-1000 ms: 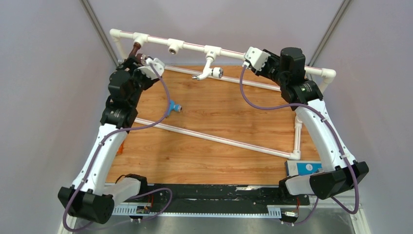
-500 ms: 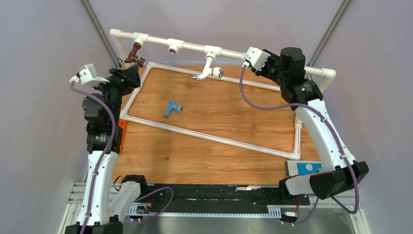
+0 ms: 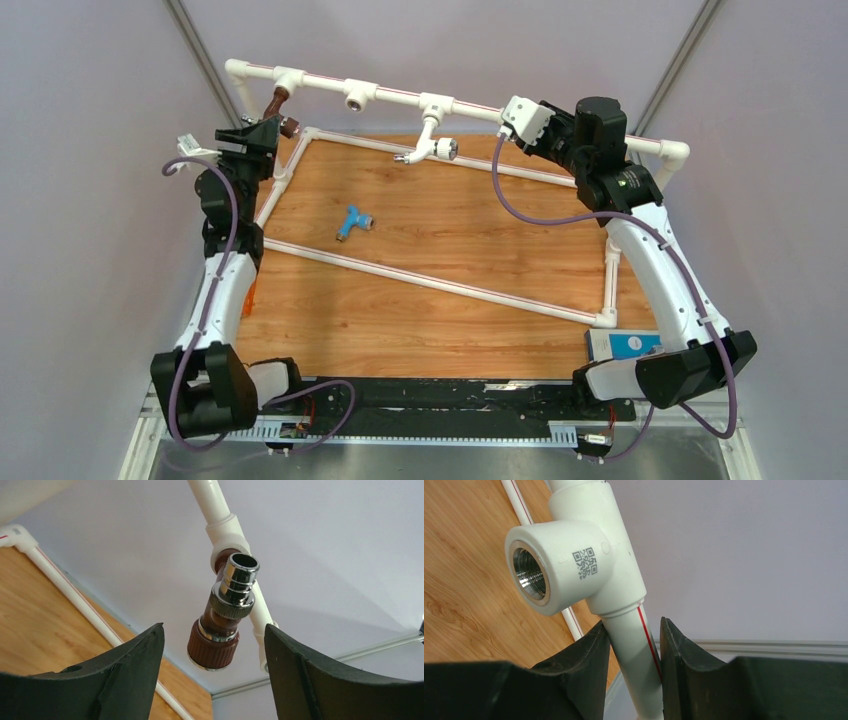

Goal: Install the water faucets

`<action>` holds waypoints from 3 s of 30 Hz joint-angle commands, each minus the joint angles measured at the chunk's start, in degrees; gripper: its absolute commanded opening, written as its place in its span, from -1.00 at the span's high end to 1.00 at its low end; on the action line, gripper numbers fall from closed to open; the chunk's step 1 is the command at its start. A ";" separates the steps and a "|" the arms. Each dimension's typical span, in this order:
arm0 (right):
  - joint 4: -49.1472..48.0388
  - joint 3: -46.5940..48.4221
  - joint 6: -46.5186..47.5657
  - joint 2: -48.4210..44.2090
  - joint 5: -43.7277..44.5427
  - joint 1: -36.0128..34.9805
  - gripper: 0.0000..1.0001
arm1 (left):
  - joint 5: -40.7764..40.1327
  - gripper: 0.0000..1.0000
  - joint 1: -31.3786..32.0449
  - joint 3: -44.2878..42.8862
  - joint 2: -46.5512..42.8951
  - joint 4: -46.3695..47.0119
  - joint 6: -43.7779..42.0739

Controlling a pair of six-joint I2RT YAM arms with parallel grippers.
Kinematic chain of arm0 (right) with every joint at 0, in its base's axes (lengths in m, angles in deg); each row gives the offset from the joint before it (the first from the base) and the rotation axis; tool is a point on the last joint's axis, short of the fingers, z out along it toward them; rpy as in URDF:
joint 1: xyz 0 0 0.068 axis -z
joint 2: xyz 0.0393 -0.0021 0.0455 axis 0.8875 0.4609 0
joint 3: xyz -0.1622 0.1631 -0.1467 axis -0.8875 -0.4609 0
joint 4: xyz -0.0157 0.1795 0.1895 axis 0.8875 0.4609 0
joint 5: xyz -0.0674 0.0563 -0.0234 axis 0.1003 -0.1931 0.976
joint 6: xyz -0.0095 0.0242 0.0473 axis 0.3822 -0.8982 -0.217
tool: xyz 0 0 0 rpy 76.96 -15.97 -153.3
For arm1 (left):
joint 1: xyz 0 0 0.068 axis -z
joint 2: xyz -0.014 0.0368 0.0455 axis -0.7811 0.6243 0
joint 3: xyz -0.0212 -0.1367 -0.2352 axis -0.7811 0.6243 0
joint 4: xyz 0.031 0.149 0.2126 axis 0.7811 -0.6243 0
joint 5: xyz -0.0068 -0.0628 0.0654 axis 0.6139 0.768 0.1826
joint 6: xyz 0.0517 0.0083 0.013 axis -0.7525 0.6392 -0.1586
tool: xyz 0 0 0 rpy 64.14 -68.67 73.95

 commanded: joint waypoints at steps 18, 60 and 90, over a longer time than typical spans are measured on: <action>3.52 -1.34 -9.09 2.75 -6.66 -1.76 1.00 | 22.07 0.55 1.75 -20.48 1.75 -24.15 -96.01; 3.52 -1.51 -9.18 2.84 -7.01 -1.93 1.00 | -7.30 -0.65 -1.56 -9.69 -16.90 -24.84 2.60; 3.52 -1.78 -8.92 3.72 -5.60 -1.93 1.00 | 10.54 0.23 -5.53 -7.57 7.89 5.65 20.32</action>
